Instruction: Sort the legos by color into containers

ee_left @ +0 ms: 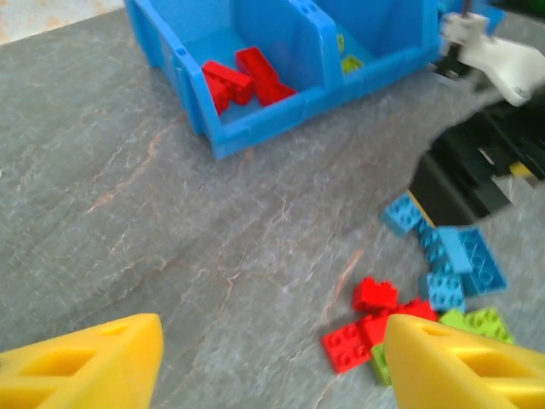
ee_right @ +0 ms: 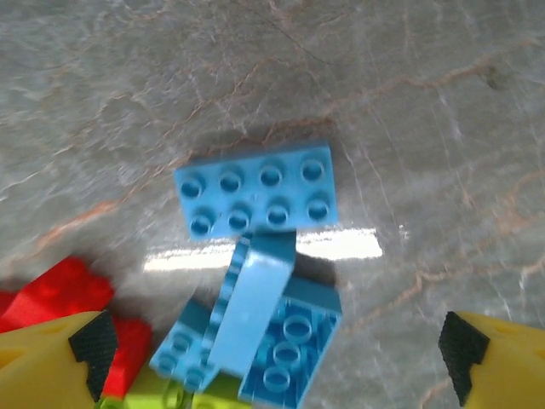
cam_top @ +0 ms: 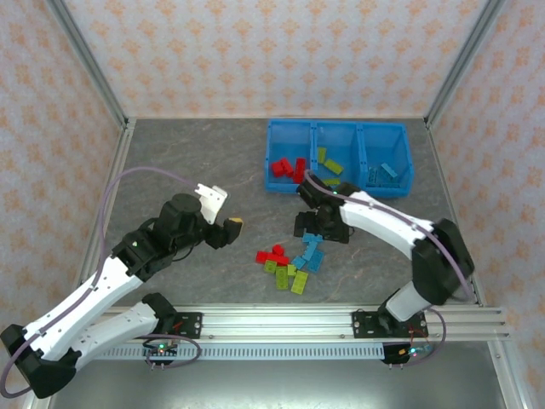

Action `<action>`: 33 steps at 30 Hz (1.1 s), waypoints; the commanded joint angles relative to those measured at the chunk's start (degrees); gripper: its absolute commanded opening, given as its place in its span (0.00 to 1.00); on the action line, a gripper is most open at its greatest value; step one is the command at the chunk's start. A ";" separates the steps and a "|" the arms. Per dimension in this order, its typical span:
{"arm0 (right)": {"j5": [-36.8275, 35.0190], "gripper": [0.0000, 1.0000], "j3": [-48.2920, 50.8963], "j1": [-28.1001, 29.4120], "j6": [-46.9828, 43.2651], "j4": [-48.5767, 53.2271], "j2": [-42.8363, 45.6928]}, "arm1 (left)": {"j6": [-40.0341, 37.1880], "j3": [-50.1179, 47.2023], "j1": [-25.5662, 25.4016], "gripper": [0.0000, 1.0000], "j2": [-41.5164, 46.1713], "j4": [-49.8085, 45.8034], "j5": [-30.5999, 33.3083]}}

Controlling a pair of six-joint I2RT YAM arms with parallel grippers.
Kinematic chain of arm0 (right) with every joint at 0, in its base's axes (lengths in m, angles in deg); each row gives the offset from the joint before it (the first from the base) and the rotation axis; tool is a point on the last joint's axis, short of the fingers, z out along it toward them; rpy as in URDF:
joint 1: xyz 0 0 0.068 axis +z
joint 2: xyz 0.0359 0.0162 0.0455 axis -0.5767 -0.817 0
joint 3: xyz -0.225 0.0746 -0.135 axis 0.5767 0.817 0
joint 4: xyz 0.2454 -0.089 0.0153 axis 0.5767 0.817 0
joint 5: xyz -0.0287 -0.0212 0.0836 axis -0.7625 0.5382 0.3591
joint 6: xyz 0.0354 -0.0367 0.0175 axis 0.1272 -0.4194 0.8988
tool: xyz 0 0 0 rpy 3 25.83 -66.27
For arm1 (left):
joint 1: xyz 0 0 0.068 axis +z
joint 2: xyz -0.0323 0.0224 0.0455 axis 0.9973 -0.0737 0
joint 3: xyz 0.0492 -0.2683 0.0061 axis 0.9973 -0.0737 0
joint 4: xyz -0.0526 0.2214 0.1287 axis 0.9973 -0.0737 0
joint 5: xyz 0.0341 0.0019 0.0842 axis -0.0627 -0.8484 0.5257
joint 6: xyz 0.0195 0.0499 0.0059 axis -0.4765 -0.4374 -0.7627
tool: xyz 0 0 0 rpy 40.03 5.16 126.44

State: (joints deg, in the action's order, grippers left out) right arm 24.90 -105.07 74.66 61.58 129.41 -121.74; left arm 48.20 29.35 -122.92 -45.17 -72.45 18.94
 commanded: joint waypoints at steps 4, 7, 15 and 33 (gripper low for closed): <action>-4.03 0.99 -2.06 0.72 -3.04 -5.55 -8.27 | -3.14 -1.85 -0.30 0.89 3.01 -0.05 -2.51; -4.25 0.96 -2.60 0.73 -4.17 -7.18 -11.40 | -4.19 -2.64 -0.30 0.94 3.71 0.22 -5.00; -3.99 0.59 -3.25 0.72 -4.81 -7.77 -13.69 | -7.54 -3.85 -0.29 0.95 3.89 -0.41 -17.17; -12.65 0.44 -6.63 -22.48 -5.40 -9.64 16.52 | -4.70 -1.49 -1.70 0.97 0.56 3.29 -17.92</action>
State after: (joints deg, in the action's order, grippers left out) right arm 12.22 -111.03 60.23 56.90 122.21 -107.01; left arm 42.25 25.99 -123.97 -44.71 -71.46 1.37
